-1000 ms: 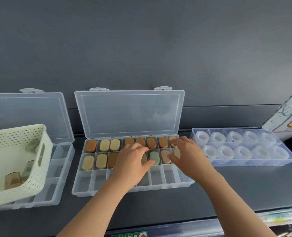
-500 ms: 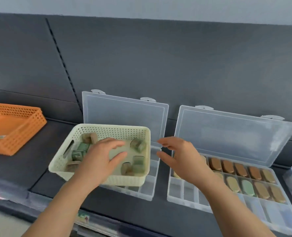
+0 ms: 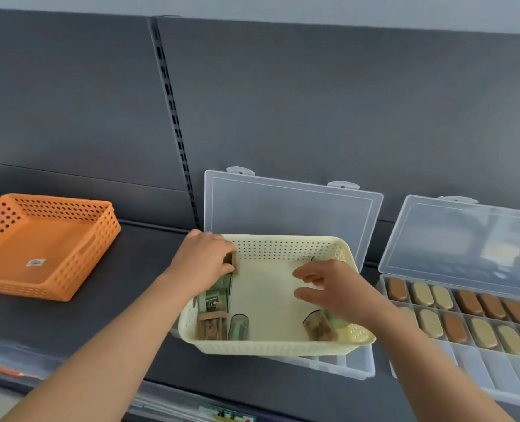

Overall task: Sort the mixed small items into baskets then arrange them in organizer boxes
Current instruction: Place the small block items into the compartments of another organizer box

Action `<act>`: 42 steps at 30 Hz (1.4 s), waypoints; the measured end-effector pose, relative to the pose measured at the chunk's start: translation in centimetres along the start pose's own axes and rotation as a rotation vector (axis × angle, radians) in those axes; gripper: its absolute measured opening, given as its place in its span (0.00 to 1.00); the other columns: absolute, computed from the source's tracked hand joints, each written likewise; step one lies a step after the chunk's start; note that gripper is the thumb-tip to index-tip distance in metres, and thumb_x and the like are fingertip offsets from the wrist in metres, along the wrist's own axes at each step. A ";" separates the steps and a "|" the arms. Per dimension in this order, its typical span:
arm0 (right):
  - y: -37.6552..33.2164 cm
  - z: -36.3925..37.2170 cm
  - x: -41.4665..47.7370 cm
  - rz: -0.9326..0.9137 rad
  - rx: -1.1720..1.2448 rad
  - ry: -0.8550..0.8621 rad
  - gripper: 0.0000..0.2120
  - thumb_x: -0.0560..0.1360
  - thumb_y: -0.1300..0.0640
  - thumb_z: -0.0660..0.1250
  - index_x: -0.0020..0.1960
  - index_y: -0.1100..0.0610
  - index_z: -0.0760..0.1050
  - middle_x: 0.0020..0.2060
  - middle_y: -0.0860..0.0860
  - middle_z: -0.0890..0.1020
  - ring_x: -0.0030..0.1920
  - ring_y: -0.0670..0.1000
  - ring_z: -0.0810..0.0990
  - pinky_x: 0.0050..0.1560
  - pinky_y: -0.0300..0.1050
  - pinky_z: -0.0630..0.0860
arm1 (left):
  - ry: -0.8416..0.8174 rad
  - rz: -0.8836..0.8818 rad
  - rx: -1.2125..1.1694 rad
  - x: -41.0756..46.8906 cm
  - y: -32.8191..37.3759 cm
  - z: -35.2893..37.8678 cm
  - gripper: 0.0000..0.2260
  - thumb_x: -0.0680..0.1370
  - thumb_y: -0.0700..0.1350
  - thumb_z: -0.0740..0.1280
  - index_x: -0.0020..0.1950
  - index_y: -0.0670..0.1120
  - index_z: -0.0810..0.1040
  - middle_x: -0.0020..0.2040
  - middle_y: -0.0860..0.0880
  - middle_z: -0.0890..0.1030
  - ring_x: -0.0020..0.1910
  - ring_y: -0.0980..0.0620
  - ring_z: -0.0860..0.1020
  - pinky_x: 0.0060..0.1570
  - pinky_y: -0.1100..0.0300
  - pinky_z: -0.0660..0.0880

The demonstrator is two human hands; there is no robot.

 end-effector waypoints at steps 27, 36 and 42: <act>2.1 -4.0 -7.8 0.181 0.696 0.251 0.11 0.79 0.62 0.61 0.58 0.54 0.76 0.49 0.53 0.82 0.45 0.50 0.85 0.47 0.44 0.82 | 0.103 -0.038 -1.631 -6.5 11.3 -2.6 0.21 0.74 0.47 0.65 0.67 0.55 0.72 0.55 0.57 0.81 0.54 0.53 0.81 0.52 0.55 0.79; 11.8 -6.8 -13.8 0.367 0.910 0.495 0.09 0.79 0.61 0.62 0.57 0.57 0.77 0.45 0.57 0.83 0.41 0.53 0.81 0.48 0.51 0.81 | -0.081 0.025 -1.856 -4.9 23.7 -2.9 0.16 0.80 0.41 0.59 0.67 0.51 0.72 0.59 0.49 0.81 0.57 0.51 0.80 0.50 0.60 0.79; 16.6 -7.0 -16.8 0.370 0.829 0.343 0.13 0.75 0.63 0.65 0.58 0.52 0.77 0.51 0.55 0.83 0.47 0.54 0.84 0.56 0.48 0.79 | 0.025 0.019 -1.347 -4.0 28.7 1.9 0.23 0.77 0.45 0.68 0.69 0.60 0.67 0.62 0.60 0.74 0.59 0.61 0.76 0.56 0.63 0.76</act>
Point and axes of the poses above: each hand's wrist, its own x-axis towards the middle knuckle, its own z-axis out of the palm, y = z × x, the point moved 1 cm from there along x, towards the middle knuckle
